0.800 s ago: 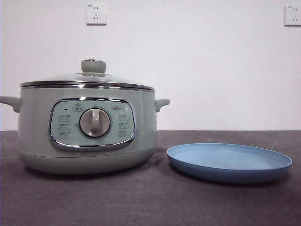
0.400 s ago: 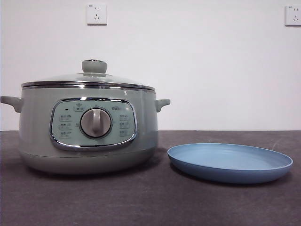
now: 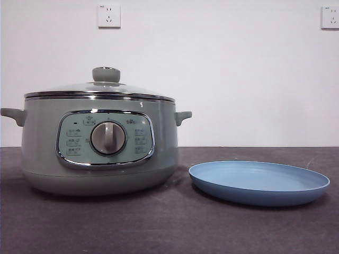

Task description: Take the potato out from the steamer,put the potato on the plate,close the lid

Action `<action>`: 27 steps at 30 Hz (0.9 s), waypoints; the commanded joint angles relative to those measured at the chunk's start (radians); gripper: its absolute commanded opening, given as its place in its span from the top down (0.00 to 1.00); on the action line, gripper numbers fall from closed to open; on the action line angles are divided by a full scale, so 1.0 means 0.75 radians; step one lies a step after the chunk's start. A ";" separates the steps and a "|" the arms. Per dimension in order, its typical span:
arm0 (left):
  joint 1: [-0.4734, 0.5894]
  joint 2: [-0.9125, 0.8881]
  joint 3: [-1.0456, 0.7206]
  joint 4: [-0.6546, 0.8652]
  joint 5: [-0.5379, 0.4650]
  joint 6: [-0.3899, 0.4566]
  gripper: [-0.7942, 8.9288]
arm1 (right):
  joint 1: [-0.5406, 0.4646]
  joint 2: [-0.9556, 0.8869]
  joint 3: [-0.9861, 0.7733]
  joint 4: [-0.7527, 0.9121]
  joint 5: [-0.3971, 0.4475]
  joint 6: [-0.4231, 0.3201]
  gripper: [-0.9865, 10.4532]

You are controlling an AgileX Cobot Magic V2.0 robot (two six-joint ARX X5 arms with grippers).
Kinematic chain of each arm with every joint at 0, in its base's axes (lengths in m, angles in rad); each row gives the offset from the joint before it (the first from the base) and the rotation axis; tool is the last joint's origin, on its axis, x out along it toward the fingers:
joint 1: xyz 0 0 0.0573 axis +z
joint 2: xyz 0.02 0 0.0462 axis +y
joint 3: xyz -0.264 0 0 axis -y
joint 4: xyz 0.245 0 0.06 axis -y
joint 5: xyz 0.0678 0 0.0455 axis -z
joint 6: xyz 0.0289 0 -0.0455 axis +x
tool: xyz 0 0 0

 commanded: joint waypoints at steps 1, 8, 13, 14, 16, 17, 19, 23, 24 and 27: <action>0.003 0.108 0.101 -0.099 0.077 0.047 0.88 | 0.020 0.130 0.150 -0.104 -0.206 -0.017 0.89; -0.023 0.244 0.148 -0.165 0.093 0.046 0.36 | 0.088 0.320 0.363 -0.301 -0.276 -0.018 0.37; -0.090 0.346 0.148 -0.205 0.068 0.047 0.36 | 0.136 0.364 0.368 -0.309 -0.259 -0.020 0.37; -0.116 0.375 0.148 -0.204 0.036 0.047 0.36 | 0.155 0.369 0.368 -0.310 -0.232 -0.020 0.37; -0.180 0.430 0.148 -0.204 -0.052 0.052 0.36 | 0.196 0.370 0.368 -0.322 -0.158 -0.045 0.37; -0.221 0.462 0.148 -0.207 -0.105 0.070 0.36 | 0.220 0.370 0.368 -0.332 -0.120 -0.068 0.37; -0.295 0.520 0.148 -0.209 -0.209 0.093 0.36 | 0.256 0.370 0.368 -0.349 -0.060 -0.102 0.37; -0.449 0.659 0.148 -0.204 -0.448 0.120 0.37 | 0.301 0.371 0.368 -0.426 0.036 -0.171 0.37; -0.478 0.691 0.148 -0.199 -0.476 0.129 0.37 | 0.308 0.371 0.368 -0.447 0.054 -0.188 0.37; -0.562 0.796 0.148 -0.189 -0.542 0.149 0.37 | 0.318 0.370 0.368 -0.511 0.120 -0.234 0.37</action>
